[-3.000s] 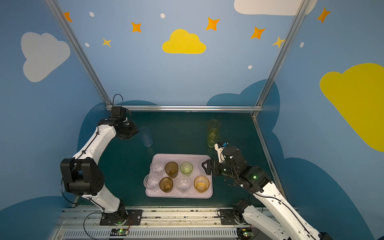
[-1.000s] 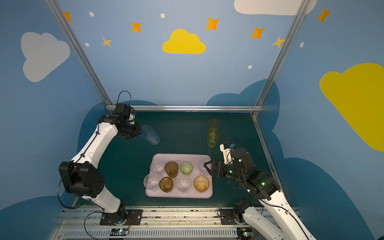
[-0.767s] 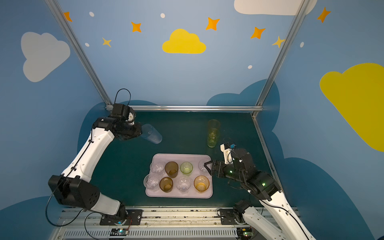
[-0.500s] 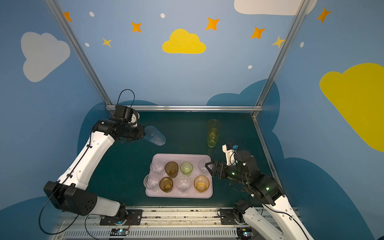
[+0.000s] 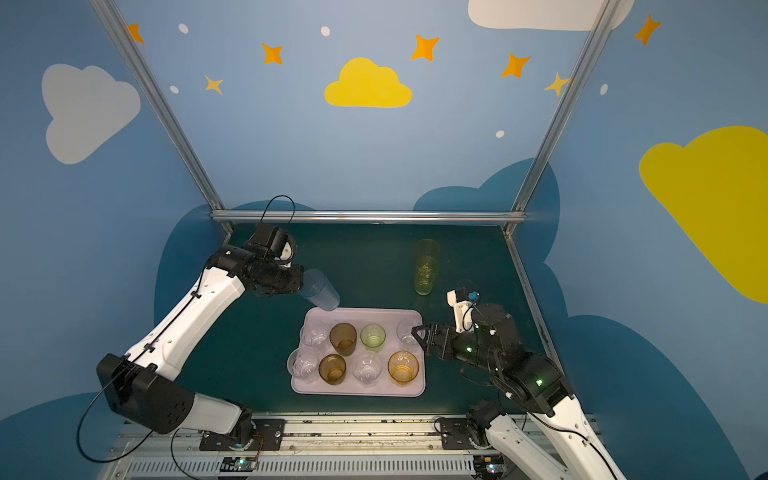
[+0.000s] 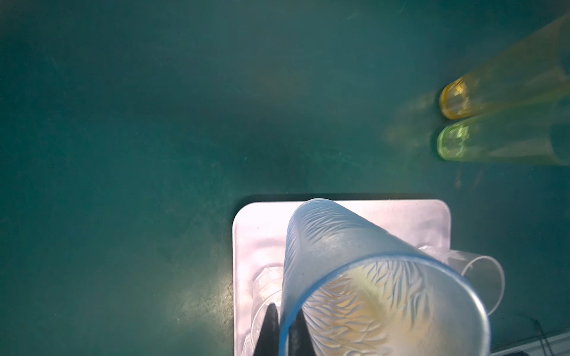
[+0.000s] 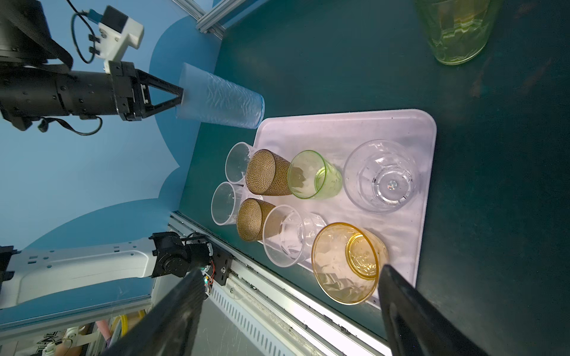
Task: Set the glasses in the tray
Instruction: 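Lift the frosted blue glass and carry it over the tray with left gripper, then lower the frosted blue glass onto the tray corner and open left gripper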
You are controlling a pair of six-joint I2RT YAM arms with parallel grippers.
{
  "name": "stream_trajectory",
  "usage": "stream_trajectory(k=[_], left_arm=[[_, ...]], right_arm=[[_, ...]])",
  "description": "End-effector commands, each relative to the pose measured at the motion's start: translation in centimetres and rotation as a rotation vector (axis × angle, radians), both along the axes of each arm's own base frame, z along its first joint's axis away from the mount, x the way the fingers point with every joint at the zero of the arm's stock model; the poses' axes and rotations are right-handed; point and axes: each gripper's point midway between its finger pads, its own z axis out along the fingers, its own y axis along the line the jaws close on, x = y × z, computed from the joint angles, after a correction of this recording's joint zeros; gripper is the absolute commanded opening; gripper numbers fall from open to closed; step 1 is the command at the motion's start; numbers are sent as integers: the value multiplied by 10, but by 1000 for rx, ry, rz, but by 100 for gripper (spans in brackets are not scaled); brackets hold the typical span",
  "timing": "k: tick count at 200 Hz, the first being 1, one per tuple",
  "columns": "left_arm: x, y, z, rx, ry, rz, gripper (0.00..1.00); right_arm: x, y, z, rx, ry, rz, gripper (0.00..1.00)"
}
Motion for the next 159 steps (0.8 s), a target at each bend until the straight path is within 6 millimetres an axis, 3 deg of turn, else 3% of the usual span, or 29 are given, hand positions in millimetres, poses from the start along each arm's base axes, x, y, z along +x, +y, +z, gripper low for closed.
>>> stream_trajectory(k=[1,159], left_arm=[[-7,6,0,32,0,4,4],[1,9,-38,120,81,-6,4]], right_arm=[[-3,-5,-6,-10,16,-16,87],[-2,-8,-14,-21,40,-41,87]])
